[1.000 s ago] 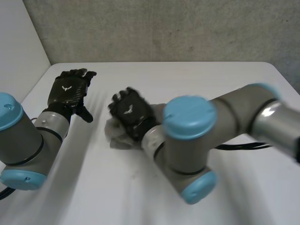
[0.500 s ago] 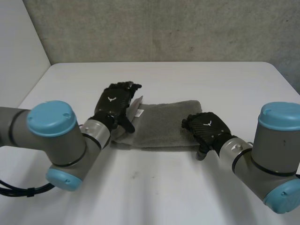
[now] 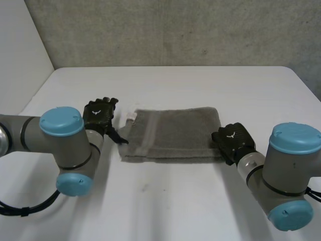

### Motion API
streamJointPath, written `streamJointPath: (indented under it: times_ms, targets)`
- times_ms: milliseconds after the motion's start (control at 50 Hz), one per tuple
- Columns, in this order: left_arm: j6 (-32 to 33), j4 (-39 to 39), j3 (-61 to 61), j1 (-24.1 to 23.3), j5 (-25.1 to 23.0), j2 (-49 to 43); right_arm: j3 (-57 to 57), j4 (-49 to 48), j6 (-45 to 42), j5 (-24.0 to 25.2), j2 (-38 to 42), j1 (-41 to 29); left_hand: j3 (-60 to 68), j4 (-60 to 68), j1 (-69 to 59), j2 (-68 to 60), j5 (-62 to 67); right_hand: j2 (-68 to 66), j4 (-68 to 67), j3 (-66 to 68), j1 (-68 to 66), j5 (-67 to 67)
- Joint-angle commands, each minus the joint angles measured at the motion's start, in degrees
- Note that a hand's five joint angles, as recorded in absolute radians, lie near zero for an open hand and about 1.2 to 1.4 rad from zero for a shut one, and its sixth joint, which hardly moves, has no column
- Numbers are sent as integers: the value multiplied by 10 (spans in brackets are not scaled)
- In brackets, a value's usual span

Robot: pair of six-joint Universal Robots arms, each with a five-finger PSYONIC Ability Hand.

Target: Fold the towel.

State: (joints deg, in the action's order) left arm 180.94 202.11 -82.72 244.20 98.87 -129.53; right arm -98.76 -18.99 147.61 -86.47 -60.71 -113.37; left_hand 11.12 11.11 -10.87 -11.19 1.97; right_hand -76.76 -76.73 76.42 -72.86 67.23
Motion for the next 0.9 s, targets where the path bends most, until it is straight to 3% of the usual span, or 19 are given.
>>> streamJointPath:
  times_ms: [20,180,320,420,440,460,520,560,620,740,900]
  targets:
    - [-5,-34,-87,-28,-8,83,-29,38,-41,3,-54,-4,11,11,-14,-10,3,-32,-33,36,-71,28]
    - [-4,-35,-185,-50,-10,203,-30,137,-212,-3,-95,31,8,8,-10,-7,-1,-32,-33,36,-71,28]
    - [-1,-34,-207,-43,-12,259,50,146,-250,-4,-110,33,8,8,-10,-7,-1,-32,-33,36,-71,28]
    - [1,-35,-187,-6,-12,273,115,145,-210,-7,-89,-12,8,8,-10,-7,-1,29,29,-26,-10,-34]
    - [1,-35,-187,-6,-12,273,123,143,-183,-10,-80,-22,8,8,-10,-7,-1,294,294,-291,255,-299]
    - [-2,-35,-180,-2,-12,273,121,139,-142,-13,-77,-26,8,8,-10,-7,-1,392,391,-388,353,-396]
    - [-3,-34,-173,1,-17,273,109,132,-95,-15,-79,-26,1,1,-4,0,-7,404,404,-401,365,-409]
    - [-3,-31,-173,1,-24,272,64,115,4,-5,-82,-26,1,1,-4,0,-7,496,496,-493,457,-501]
    - [-5,-27,-172,4,-53,271,16,78,71,30,-80,-14,-7,-7,5,8,-16,530,530,-527,491,-535]
    - [-24,-21,-173,13,-91,261,-61,-4,94,108,-69,36,-9,-9,7,10,-18,509,508,-505,470,-513]
    - [-36,-20,-181,13,-92,263,-43,-29,95,109,-23,37,-9,-9,7,10,-18,441,441,-438,402,-446]
